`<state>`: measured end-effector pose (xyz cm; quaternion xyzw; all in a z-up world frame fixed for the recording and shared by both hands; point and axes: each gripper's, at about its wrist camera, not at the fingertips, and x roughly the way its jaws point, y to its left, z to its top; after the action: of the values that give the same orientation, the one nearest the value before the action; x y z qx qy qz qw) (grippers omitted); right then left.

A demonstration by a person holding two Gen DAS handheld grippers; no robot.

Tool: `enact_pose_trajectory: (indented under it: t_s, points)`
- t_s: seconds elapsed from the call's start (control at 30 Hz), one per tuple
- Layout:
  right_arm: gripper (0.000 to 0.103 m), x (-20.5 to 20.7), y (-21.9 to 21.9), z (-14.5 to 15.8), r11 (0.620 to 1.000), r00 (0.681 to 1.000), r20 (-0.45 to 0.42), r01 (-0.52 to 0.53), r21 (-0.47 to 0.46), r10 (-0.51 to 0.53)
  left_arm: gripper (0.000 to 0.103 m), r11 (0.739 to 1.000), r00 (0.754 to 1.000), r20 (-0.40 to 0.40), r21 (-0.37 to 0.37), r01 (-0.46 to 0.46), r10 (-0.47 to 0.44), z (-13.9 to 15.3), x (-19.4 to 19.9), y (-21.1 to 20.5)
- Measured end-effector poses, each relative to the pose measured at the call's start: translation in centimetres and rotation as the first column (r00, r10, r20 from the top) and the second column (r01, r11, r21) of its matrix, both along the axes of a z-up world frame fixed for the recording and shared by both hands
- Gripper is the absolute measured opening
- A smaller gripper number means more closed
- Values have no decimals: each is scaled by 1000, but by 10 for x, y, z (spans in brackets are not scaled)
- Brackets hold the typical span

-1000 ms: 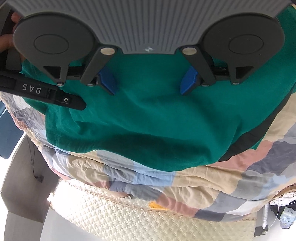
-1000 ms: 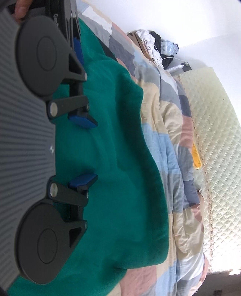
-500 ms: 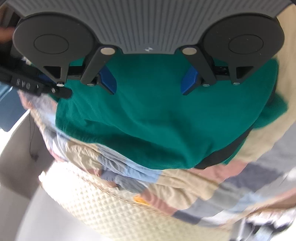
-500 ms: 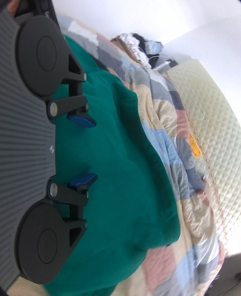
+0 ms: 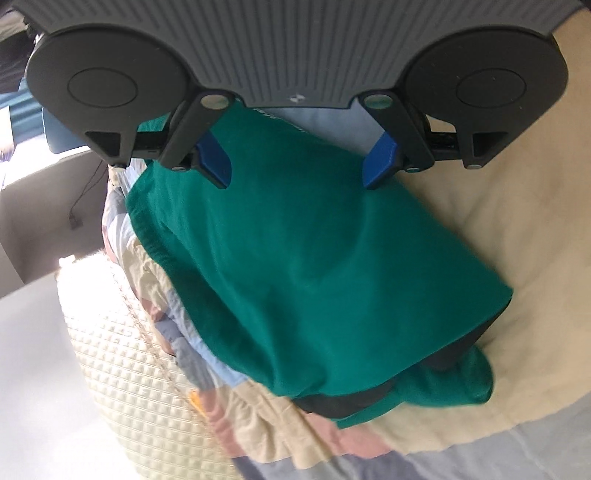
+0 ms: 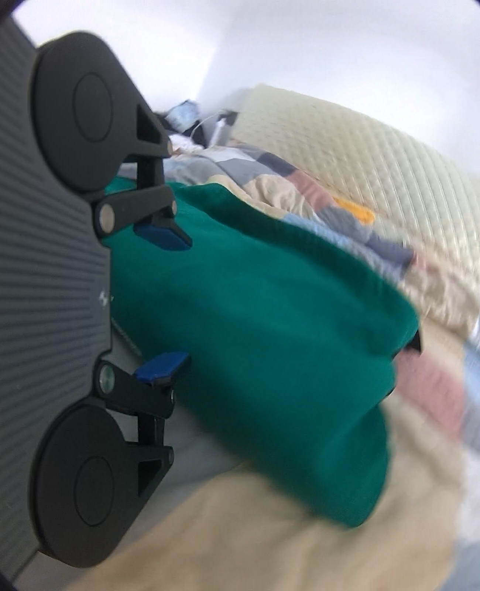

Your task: Fold large clothes

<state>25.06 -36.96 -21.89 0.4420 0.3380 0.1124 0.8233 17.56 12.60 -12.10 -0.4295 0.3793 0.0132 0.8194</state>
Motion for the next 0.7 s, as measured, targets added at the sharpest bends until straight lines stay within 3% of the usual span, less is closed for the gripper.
enact_pose_trajectory:
  t_s: [0.07,0.1,0.23,0.4,0.53,0.6,0.7]
  points:
    - [74,3,1,-6,999,999,-30,14,34,-13,84,1000,999,-33,-14,-13,13,-4,0,1]
    - [86,4,2,-10,998,999,-45,22,58,-20,84,999,998,-58,-26,-26,24,-7,0,3]
    - [87,13,4,-24,992,996,-91,23,127,-12,85,986,991,-123,-146,-79,61,-28,-1,14]
    - [87,25,2,-52,966,979,-193,105,236,-59,86,938,979,-109,-286,-198,173,-45,-2,32]
    - [87,27,-3,-57,940,975,-164,192,282,-149,85,896,965,-78,-359,-260,249,-59,-1,41]
    - [87,29,-6,-55,938,971,-135,226,262,-196,84,893,963,-64,-362,-266,261,-61,1,40]
    - [83,38,-9,-60,936,967,-132,244,252,-216,84,925,970,-18,-298,-236,242,-58,4,31]
